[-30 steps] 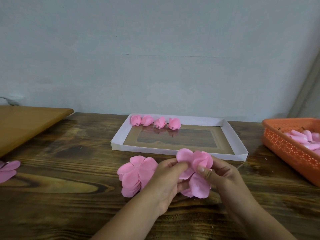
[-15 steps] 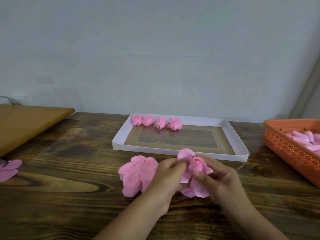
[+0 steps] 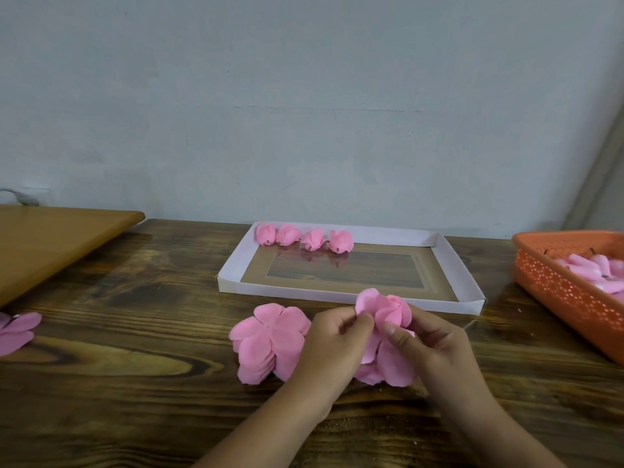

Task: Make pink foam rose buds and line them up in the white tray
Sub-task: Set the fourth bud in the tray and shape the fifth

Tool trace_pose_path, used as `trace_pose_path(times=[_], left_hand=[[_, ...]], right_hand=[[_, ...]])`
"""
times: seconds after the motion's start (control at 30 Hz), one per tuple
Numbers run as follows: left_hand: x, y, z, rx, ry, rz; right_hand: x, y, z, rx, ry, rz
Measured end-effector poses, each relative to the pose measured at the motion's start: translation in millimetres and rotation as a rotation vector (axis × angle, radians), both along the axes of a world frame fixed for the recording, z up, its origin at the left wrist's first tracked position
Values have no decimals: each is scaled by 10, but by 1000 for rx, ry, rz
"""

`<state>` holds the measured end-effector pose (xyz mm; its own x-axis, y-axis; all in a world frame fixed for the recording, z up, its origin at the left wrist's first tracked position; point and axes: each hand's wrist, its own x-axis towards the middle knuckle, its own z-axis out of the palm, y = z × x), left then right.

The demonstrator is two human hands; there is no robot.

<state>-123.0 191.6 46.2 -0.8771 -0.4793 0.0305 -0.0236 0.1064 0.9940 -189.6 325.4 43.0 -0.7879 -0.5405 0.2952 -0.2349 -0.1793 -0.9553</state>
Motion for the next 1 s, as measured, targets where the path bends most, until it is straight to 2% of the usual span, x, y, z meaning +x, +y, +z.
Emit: trace_pose_path(times=[0.3, 0.57, 0.73, 1.0], left_hand=[[-4, 5, -28, -161, 54, 47], [-23, -23, -32, -143, 121, 45], [-38, -48, -47, -171, 135, 55], [-26, -47, -35, -255, 156, 41]], right_hand=[[4, -6, -5, 40, 93, 3], [21, -1, 16, 1, 107, -13], [13, 9, -5, 26, 45, -24], [-4, 1, -1, 33, 51, 17]])
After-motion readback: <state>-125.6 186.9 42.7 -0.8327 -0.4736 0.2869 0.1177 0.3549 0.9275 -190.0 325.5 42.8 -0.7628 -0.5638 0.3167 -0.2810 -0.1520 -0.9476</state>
